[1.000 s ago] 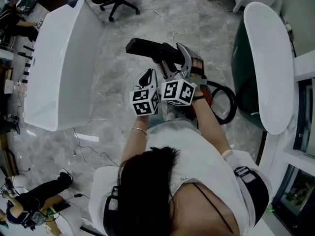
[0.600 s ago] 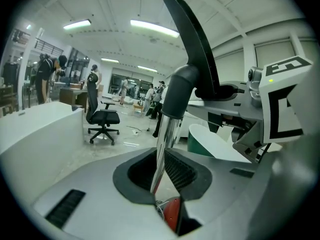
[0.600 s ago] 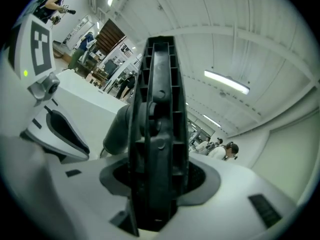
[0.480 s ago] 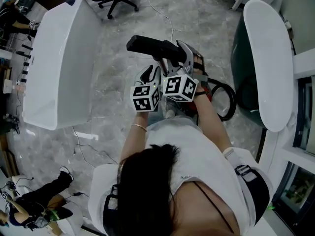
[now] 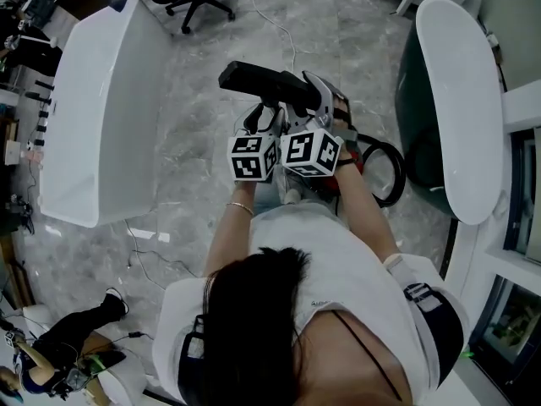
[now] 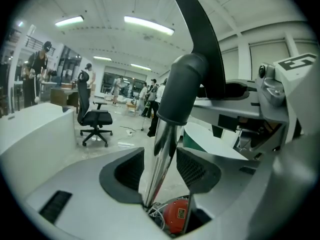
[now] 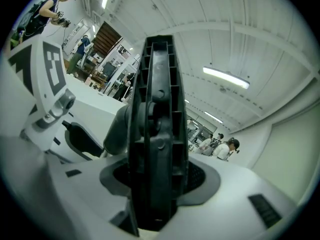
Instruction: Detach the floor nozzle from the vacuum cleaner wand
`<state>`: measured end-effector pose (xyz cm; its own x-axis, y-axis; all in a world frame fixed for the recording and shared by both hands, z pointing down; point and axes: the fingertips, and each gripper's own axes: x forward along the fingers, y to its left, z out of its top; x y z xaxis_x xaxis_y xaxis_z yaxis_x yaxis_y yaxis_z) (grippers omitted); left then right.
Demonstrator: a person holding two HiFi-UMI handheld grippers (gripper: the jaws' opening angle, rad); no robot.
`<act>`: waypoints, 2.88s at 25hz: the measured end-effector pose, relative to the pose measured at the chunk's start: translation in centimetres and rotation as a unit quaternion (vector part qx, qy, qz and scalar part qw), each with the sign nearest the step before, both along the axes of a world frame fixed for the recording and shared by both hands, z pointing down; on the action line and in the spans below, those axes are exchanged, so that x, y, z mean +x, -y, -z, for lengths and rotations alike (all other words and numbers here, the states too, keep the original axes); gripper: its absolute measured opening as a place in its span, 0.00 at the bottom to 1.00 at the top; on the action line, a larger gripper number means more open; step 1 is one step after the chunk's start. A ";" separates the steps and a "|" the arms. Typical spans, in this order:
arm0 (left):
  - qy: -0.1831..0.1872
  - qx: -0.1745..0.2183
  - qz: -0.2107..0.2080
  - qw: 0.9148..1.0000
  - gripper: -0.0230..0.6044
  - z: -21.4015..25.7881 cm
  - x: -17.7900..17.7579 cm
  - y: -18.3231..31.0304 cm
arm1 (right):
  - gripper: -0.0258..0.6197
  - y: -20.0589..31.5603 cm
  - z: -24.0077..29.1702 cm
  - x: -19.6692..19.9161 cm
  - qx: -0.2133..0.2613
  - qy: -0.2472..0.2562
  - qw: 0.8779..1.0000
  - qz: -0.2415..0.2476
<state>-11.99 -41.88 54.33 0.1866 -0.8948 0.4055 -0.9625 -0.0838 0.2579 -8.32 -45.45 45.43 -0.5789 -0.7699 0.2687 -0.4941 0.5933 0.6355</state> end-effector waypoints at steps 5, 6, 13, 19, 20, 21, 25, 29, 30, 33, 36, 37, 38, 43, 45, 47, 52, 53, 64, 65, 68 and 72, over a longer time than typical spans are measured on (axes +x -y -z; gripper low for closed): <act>0.008 0.016 -0.008 1.000 0.39 0.3 0.3 1.7 | 0.37 0.2 0.2 0.0 -0.006 0.001 1.000 0.006; 0.008 0.016 -0.010 1.000 0.40 0.1 0.4 2.0 | 0.37 0.2 0.1 0.0 -0.007 0.002 1.000 0.005; 0.007 -0.001 -0.003 1.000 0.41 -2.2 0.5 3.3 | 0.37 0.2 0.2 0.2 -0.009 0.004 1.000 0.005; 0.007 0.023 -0.020 1.000 0.31 -2.3 1.2 3.9 | 0.37 0.3 0.1 0.3 -0.011 0.003 1.000 0.007; 0.012 0.026 -0.022 0.999 0.28 -2.3 1.4 4.0 | 0.37 0.4 0.1 0.4 -0.013 0.001 1.000 0.006; 0.016 0.027 -0.024 0.999 0.28 -2.3 1.5 4.1 | 0.37 0.5 0.1 0.5 -0.015 0.000 1.000 0.005; 0.019 0.028 -0.046 0.998 0.27 -2.3 2.1 4.0 | 0.37 0.7 0.1 0.8 -0.032 0.002 0.999 -0.001; 0.017 0.039 -0.056 0.998 0.27 -2.1 2.4 4.2 | 0.37 0.8 0.3 1.0 -0.042 0.006 0.999 -0.006; 0.017 0.041 -0.059 0.997 0.27 -2.0 2.5 4.2 | 0.37 0.9 0.4 1.2 -0.044 0.009 0.999 -0.009; 0.016 0.044 -0.068 0.997 0.27 -1.9 3.0 4.2 | 0.37 0.9 0.4 1.7 -0.050 0.015 0.998 -0.018; 0.017 0.046 -0.080 0.996 0.27 -1.8 3.4 4.1 | 0.37 0.7 0.4 2.0 -0.040 0.010 0.999 -0.027; 0.018 0.044 -0.084 0.995 0.27 -1.8 3.5 4.1 | 0.37 0.6 0.7 2.1 -0.033 0.013 0.999 -0.029; 0.017 0.041 -0.084 0.995 0.27 -1.8 3.5 4.0 | 0.37 0.4 1.3 2.2 -0.030 0.032 0.999 -0.031; 0.010 0.030 -0.073 0.997 0.27 -2.2 1.6 3.9 | 0.37 2.5 9.5 3.8 -0.052 0.204 0.976 -0.054; 0.006 0.028 -0.077 0.997 0.27 -2.3 1.7 3.7 | 0.37 2.9 11.4 4.3 -0.038 0.207 0.976 -0.058; 0.004 0.030 -0.076 0.997 0.27 -2.2 1.8 3.7 | 0.37 2.8 11.8 4.4 -0.046 0.216 0.974 -0.059; 0.007 0.029 -0.080 0.996 0.27 -2.1 1.9 3.3 | 0.37 1.9 10.5 3.9 -0.081 0.221 0.970 -0.055; 0.006 0.030 -0.081 0.996 0.27 -2.1 1.9 3.3 | 0.37 1.8 10.3 3.9 -0.088 0.224 0.969 -0.056; -0.015 0.020 -0.048 0.999 0.40 -2.1 1.6 2.5 | 0.37 1.6 9.4 5.3 -0.096 0.226 0.966 -0.080; -0.023 0.026 -0.044 0.998 0.42 -1.5 1.5 2.2 | 0.37 1.7 9.2 5.5 -0.097 0.226 0.966 -0.083; -0.031 0.048 -0.034 0.998 0.45 0.5 0.8 1.2 | 0.37 1.7 8.6 6.2 -0.105 0.232 0.963 -0.093; -0.047 0.068 -0.014 0.997 0.46 2.6 -0.4 -0.7 | 0.37 1.5 7.8 6.9 -0.128 0.255 0.953 -0.101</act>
<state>-12.37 -41.20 51.73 0.2427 -0.9343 0.2609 -0.9317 -0.1496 0.3309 -1.38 -46.96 37.59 -0.5319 -0.8262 0.1857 -0.8201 0.5572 0.1300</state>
